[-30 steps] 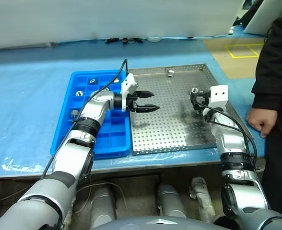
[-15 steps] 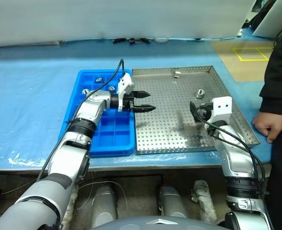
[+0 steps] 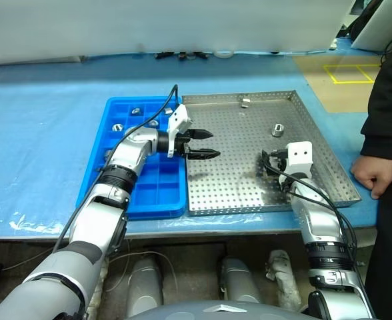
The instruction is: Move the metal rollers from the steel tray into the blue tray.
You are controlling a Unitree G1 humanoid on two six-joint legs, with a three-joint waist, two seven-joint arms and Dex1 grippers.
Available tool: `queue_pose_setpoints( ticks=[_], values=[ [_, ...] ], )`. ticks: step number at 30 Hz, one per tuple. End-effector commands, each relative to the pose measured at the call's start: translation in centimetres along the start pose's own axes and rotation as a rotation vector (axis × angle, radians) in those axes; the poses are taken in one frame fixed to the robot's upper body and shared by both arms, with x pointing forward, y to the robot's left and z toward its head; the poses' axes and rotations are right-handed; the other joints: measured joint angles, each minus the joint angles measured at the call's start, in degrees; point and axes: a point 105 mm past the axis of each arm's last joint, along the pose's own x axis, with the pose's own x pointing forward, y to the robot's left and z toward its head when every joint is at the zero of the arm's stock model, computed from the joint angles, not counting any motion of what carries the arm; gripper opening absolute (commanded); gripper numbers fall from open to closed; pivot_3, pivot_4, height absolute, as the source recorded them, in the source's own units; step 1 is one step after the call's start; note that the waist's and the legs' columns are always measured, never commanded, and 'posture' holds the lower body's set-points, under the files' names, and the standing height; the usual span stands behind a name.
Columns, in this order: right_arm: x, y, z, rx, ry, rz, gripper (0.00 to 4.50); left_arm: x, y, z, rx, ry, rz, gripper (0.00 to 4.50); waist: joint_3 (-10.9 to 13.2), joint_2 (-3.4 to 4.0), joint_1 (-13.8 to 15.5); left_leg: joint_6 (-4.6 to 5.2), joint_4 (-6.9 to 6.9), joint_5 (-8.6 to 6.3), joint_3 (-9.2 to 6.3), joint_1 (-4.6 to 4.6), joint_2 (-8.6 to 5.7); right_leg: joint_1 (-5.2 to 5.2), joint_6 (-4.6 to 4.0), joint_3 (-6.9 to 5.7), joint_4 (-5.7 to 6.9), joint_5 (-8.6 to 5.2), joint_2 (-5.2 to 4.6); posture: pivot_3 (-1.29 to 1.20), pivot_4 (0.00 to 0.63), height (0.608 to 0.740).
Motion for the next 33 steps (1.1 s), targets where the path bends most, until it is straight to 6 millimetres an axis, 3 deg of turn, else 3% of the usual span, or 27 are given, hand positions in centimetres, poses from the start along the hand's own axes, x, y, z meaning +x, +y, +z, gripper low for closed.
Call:
queue_pose_setpoints(
  ticks=[1, 9, 13, 16, 18, 22, 24, 29, 33],
  values=[
    [-0.4, -1.5, 0.4, 0.032, -0.021, -0.045, 4.05, -0.1, -0.2, 0.8, 0.036, -0.015, -0.006, 3.83, 0.00, 0.00, 0.02, 0.00, 0.01, 0.00, 0.00, 0.00, 0.00, 0.01, 0.00, 0.00, 0.00, 0.00, 0.00, -0.42, 0.150, 0.740],
    [-0.3, -0.8, 1.1, 0.039, -0.043, -0.007, 1.64, 0.0, -0.1, 0.8, 0.038, -0.013, 0.001, 3.83, 0.00, 0.00, -0.04, -0.02, -0.03, 0.01, 0.00, 0.02, 0.03, 0.00, 0.00, 0.00, -0.01, 0.00, 0.02, -0.42, 0.150, 0.740],
    [-0.1, -0.4, 1.2, 0.030, -0.040, 0.002, 1.64, -0.3, 0.0, 0.9, 0.038, -0.014, 0.007, 3.83, 0.00, 0.00, -0.06, -0.02, -0.04, 0.01, 0.01, 0.02, 0.02, 0.00, 0.00, 0.00, -0.01, 0.00, 0.02, -0.41, 0.150, 0.740],
    [-0.2, 0.0, 2.7, 0.028, -0.093, 0.022, 1.64, -1.2, 0.4, 1.4, 0.047, -0.027, 0.028, 3.83, 0.00, 0.00, -0.05, -0.03, -0.05, 0.01, 0.01, 0.02, 0.02, -0.01, 0.00, 0.00, -0.01, 0.00, 0.02, -0.40, 0.150, 0.740],
    [-0.3, 1.0, 4.7, 0.037, -0.155, 0.076, 1.64, -2.1, 0.7, 2.4, 0.049, -0.058, 0.049, 3.83, 0.00, 0.00, -0.07, -0.06, -0.09, 0.04, 0.02, 0.00, 0.02, -0.08, 0.00, 0.01, -0.01, 0.00, 0.02, -0.38, 0.150, 0.740],
    [-1.3, 5.9, 9.8, 0.081, -0.306, 0.341, 1.64, -4.9, 2.0, 5.5, 0.012, -0.183, 0.143, 3.83, 0.01, 0.02, -0.24, -0.28, -0.30, 0.18, 0.05, -0.07, 0.08, -0.46, 0.01, 0.14, 0.12, 0.01, 0.06, -0.33, 0.150, 0.740],
    [-1.7, 8.1, 11.3, 0.080, -0.348, 0.456, 1.64, -6.3, 2.5, 6.0, -0.013, -0.210, 0.191, 3.83, 0.01, 0.02, -0.06, -0.41, -0.40, 0.27, 0.04, -0.06, 0.22, -0.52, 0.01, 0.09, 0.17, 0.01, 0.17, -0.28, 0.150, 0.740],
    [-2.3, 12.7, 14.1, 0.077, -0.398, 0.699, 1.64, -10.3, 1.5, 5.5, 0.053, -0.153, 0.280, 3.83, 0.01, 0.02, 0.93, -0.49, -0.59, 0.31, 0.03, -0.07, 0.27, -0.51, 0.00, -0.04, 0.11, 0.00, 0.20, -0.13, 0.150, 0.740],
    [-2.3, 15.9, 14.2, 0.054, -0.374, 0.856, 1.64, -14.5, 0.3, 4.8, 0.066, -0.117, 0.437, 3.83, 0.01, 0.02, 2.53, -0.52, -0.72, 0.33, -0.04, -0.12, 0.24, -0.57, 0.00, -0.13, 0.09, 0.00, 0.17, 0.04, 0.150, 0.740]
  ],
)
